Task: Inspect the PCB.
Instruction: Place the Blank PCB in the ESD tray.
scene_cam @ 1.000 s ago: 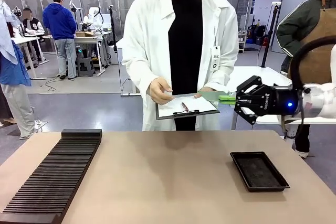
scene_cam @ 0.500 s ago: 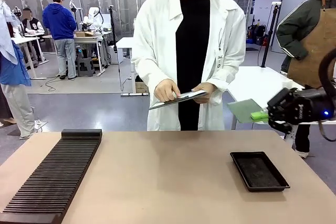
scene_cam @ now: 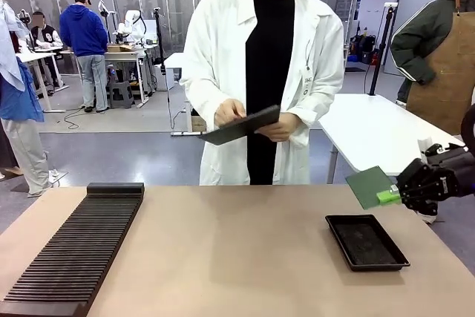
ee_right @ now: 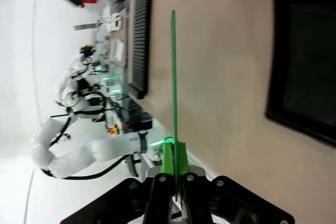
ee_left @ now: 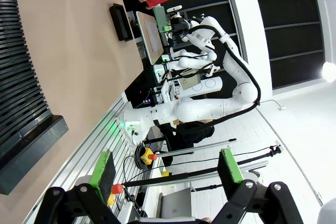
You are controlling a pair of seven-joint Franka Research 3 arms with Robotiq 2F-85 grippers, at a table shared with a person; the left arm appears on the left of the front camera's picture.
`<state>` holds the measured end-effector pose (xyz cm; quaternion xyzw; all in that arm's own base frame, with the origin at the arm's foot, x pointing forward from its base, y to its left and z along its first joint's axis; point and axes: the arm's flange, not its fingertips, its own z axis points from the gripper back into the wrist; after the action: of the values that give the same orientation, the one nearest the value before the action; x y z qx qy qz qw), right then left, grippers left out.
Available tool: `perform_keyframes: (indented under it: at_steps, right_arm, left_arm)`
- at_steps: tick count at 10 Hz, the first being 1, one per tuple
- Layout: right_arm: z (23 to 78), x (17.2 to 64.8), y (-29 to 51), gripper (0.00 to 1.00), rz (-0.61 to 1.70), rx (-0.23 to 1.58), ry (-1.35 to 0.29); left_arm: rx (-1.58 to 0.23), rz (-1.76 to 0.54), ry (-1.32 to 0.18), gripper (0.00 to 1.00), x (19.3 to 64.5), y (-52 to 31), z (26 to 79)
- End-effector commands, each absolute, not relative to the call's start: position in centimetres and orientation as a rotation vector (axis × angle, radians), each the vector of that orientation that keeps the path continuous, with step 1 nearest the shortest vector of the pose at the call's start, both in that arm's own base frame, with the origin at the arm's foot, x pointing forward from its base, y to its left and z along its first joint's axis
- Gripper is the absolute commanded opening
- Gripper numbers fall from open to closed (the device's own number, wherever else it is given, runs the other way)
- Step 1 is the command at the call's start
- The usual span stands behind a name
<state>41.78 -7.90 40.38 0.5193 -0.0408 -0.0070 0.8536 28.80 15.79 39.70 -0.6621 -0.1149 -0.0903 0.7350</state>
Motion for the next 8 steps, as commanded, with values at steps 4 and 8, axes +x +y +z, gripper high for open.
perform_keyframes:
  at_steps: [4, 8]
  right_arm:
    - [34.7, 43.4, -6.7, 0.03, 0.053, 0.892, -0.118]
    - [31.8, 42.5, -6.5, 0.03, 0.041, 0.841, -0.116]
  left_arm:
    - [-1.447, -0.197, -0.247, 1.00, 28.6, 15.8, 40.1]
    - [-1.447, -0.197, -0.247, 1.00, 28.6, 15.8, 40.1]
